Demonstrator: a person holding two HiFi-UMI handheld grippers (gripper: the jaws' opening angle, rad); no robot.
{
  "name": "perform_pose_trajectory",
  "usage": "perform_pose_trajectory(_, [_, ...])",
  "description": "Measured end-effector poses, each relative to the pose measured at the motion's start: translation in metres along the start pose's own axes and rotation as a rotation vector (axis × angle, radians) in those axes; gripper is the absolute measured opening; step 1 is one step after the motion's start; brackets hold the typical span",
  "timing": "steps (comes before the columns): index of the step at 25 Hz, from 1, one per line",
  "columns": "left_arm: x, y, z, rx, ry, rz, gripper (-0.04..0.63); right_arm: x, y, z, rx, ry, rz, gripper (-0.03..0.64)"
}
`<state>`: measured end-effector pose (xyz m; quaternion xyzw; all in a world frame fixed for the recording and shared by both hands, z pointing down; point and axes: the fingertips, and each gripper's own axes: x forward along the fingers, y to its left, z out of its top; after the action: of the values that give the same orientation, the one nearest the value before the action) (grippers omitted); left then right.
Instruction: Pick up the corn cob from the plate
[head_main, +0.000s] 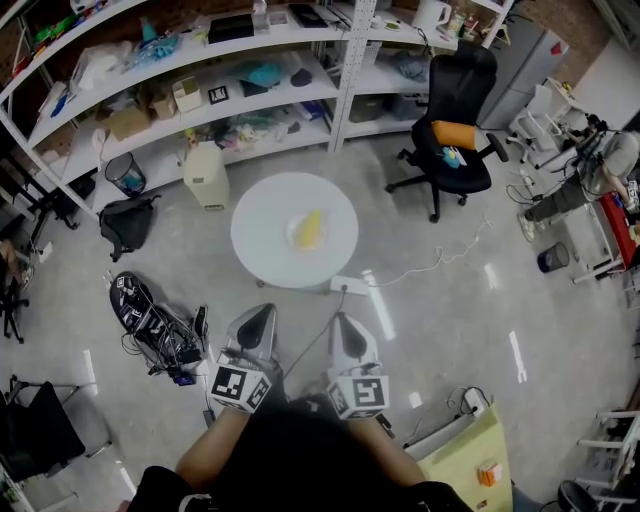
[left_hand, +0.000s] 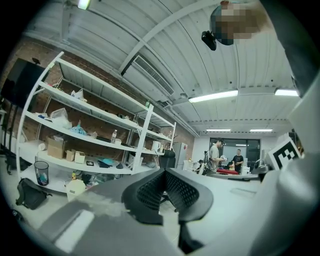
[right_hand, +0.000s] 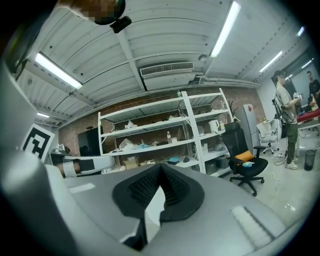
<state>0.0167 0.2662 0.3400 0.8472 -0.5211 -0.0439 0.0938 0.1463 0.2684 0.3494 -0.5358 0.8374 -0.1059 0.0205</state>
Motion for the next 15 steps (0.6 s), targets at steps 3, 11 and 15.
perform_pose_trajectory(3, [0.016,0.015,0.004,-0.007,0.003,-0.009,0.002,0.019,-0.002,0.002,-0.005,0.003,-0.014,0.006])
perform_pose_trajectory(11, [0.059,0.056,0.010,-0.017,0.023,-0.048,0.002,0.072,-0.005,0.001,-0.004,0.018,-0.061,0.006])
perform_pose_trajectory(15, [0.078,0.078,0.017,-0.024,0.018,-0.058,0.002,0.096,-0.008,0.001,0.001,0.021,-0.090,0.006])
